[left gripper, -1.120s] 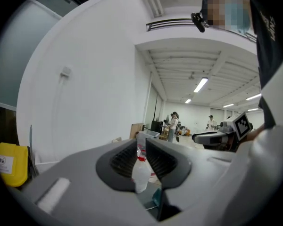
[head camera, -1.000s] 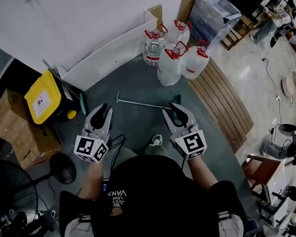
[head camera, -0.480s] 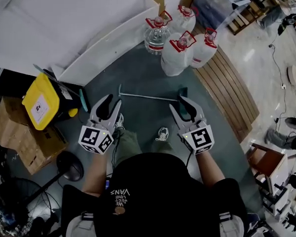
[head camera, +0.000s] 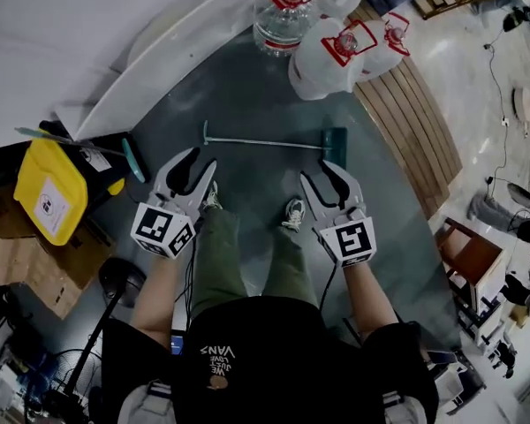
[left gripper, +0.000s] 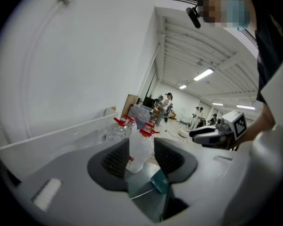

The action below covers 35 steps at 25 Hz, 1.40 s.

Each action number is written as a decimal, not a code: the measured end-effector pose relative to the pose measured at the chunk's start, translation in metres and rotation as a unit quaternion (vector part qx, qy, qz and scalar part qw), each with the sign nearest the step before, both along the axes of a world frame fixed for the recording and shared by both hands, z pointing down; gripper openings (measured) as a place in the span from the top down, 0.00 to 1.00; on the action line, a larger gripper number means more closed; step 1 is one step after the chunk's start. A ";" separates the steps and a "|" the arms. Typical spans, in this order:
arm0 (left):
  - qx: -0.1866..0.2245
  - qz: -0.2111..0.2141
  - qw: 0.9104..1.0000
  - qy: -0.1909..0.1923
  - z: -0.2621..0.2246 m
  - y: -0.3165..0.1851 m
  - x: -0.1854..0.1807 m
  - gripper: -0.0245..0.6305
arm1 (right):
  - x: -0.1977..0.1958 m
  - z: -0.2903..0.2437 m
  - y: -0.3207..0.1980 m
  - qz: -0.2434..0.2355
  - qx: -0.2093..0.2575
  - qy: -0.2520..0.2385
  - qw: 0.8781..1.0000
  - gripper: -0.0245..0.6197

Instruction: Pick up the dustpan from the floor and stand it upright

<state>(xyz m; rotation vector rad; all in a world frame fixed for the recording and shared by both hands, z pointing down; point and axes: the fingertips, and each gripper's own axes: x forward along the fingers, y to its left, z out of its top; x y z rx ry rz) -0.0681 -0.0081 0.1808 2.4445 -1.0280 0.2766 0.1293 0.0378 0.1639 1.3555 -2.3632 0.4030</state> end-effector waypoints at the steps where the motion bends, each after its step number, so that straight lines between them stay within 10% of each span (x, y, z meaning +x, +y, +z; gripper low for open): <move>1: -0.005 0.003 1.000 0.000 0.014 -0.006 0.000 0.70 | -0.001 0.015 -0.006 0.001 -0.006 0.001 1.000 0.75; 18: -0.109 -0.034 0.993 0.007 0.276 -0.024 0.003 0.59 | 0.013 0.280 -0.027 -0.093 -0.106 0.097 0.985 0.74; 35: -0.201 -0.085 0.976 0.002 0.497 0.013 -0.007 0.55 | 0.052 0.553 0.000 -0.179 -0.208 0.205 0.940 0.74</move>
